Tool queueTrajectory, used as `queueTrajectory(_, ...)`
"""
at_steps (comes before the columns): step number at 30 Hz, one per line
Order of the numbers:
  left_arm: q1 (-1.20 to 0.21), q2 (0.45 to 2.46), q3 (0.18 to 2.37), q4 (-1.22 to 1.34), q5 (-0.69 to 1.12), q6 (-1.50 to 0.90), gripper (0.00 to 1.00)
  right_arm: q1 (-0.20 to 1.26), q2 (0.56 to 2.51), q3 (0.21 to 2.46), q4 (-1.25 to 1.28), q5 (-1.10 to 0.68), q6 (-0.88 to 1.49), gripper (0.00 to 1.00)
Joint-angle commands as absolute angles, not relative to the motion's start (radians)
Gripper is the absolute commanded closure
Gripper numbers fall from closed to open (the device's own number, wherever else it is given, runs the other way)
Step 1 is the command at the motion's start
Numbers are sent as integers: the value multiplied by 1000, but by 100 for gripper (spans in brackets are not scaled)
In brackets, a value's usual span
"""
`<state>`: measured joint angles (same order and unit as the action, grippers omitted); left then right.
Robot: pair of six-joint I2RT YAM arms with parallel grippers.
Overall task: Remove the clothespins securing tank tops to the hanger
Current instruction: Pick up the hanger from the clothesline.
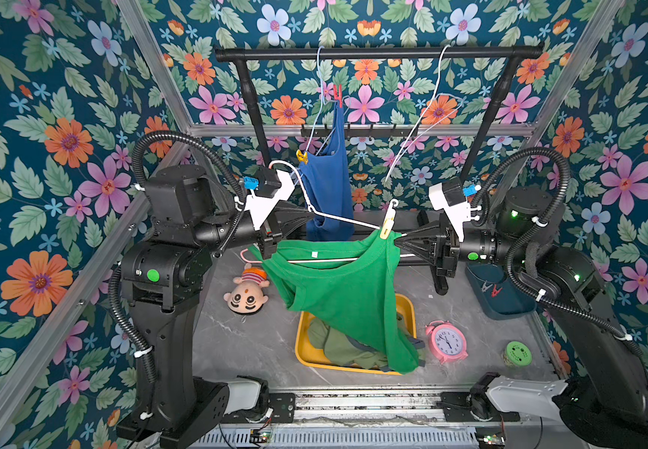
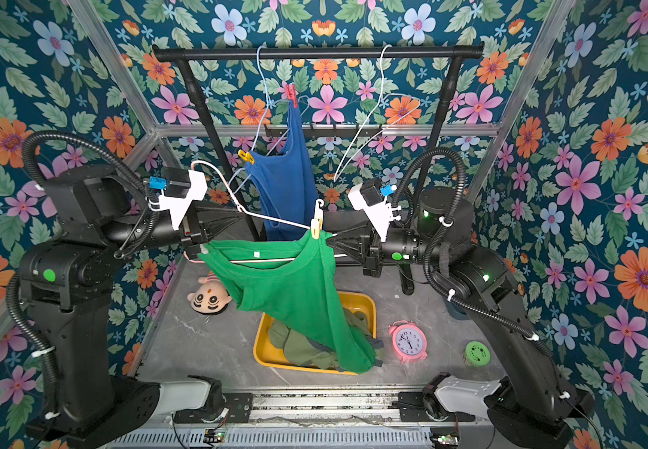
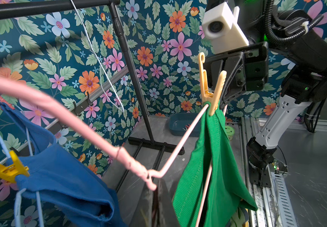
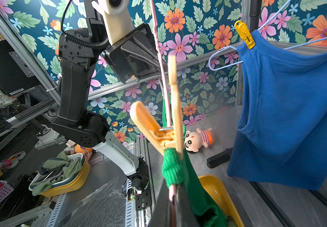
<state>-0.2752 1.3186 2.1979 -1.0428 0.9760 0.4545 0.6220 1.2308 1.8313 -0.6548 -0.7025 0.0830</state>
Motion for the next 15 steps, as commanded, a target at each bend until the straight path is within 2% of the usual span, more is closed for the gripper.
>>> queueTrajectory(1,-281,1312,2193,-1046,1072,450,100,621,1240,1835,-557,-646,108,95)
queueTrajectory(3,-281,1307,2193,-1048,1065,452,100,609,1234,1833,-558,-619,115,72)
queueTrajectory(5,-280,1302,2188,-1056,1062,459,100,593,1224,1833,-564,-593,113,57)
queueTrajectory(8,-280,1294,2173,-1065,1059,470,100,556,1209,1837,-570,-581,113,41)
queueTrajectory(15,-280,1279,2142,-1103,1064,504,100,374,1193,1870,-585,-741,149,32)
